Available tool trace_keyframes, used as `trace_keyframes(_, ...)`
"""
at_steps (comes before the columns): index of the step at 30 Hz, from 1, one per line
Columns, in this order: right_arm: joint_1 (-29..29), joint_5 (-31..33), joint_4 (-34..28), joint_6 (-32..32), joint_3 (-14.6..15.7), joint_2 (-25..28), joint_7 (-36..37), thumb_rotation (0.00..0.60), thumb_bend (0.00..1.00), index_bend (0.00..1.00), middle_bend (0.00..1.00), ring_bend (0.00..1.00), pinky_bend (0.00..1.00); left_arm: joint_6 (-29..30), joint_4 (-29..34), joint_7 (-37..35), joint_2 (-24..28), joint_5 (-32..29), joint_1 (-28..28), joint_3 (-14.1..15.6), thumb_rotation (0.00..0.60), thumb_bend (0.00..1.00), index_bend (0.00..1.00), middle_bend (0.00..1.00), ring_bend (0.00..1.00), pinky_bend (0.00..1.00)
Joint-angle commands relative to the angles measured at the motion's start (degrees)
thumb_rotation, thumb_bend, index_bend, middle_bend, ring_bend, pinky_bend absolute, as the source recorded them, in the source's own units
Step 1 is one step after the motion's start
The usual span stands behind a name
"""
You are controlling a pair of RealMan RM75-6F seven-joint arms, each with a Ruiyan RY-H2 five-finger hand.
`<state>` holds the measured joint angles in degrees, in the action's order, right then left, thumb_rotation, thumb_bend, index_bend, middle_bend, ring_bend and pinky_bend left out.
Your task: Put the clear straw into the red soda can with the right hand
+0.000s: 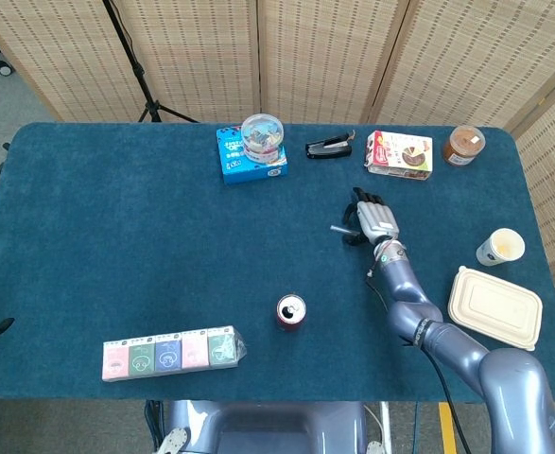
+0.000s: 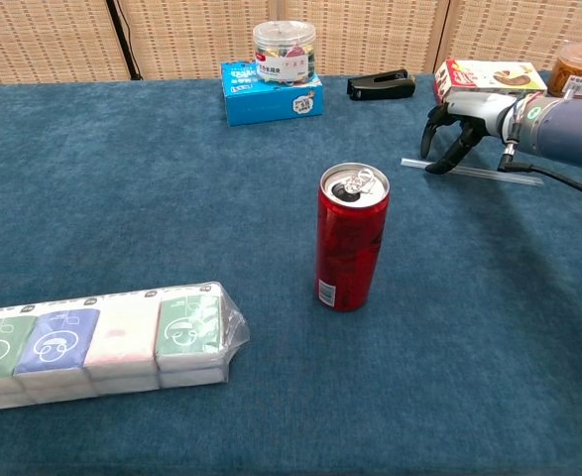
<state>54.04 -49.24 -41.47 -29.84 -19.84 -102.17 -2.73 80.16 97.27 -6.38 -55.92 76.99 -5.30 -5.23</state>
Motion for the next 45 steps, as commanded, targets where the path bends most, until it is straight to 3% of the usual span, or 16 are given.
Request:
trace_keyframes(1, 0.13, 0.07, 0.53, 0.31, -0.01, -0.28, 0.12, 0.600, 0.39, 0.46, 0.00, 0.00, 0.00, 0.05, -0.02, 0.07, -0.02, -0.08, 0.01, -0.04, 0.600, 0.00, 0.00, 0.00, 0.00, 0.00)
trace_keyframes(10, 0.42, -0.15, 2.41, 1.26, -0.02, -1.05, 0.77, 0.600, 0.40, 0.49, 0.00, 0.00, 0.00, -0.27, -0.09, 0.34, -0.12, -0.48, -0.19, -0.21, 0.600, 0.00, 0.00, 0.00, 0.00, 0.00)
trace_keyframes(20, 0.44, -0.94, 3.36, 1.69, -0.02, -1.46, 1.52, 0.600, 0.50, 0.51, 0.00, 0.00, 0.00, -0.38, -0.03, 0.70, -0.21, -0.54, -0.25, -0.16, 0.600, 0.00, 0.00, 0.00, 0.00, 0.00)
trace_keyframes(31, -0.51, -2.49, 0.44, 0.27, 0.11, 0.13, 2.21, 0.600, 0.51, 0.53, 0.00, 0.00, 0.00, -0.24, -0.03, 0.42, -0.11, -0.21, -0.13, -0.03, 0.600, 0.00, 0.00, 0.00, 0.00, 0.00)
trace_keyframes(35, -1.43, -3.66, -3.06, -1.32, -0.02, 2.04, 3.09, 0.600, 0.51, 0.53, 0.00, 0.00, 0.00, -0.12, -0.02, 0.13, -0.01, 0.04, -0.06, 0.05, 0.600, 0.00, 0.00, 0.00, 0.00, 0.00)
trace_keyframes(45, -6.60, -8.10, -21.23, -6.79, -1.72, 13.17, 9.63, 0.600, 0.52, 0.53, 0.00, 0.00, 0.00, 0.44, -0.07, -1.42, 0.51, 1.49, 0.35, 0.55, 0.600, 0.00, 0.00, 0.00, 0.00, 0.00)
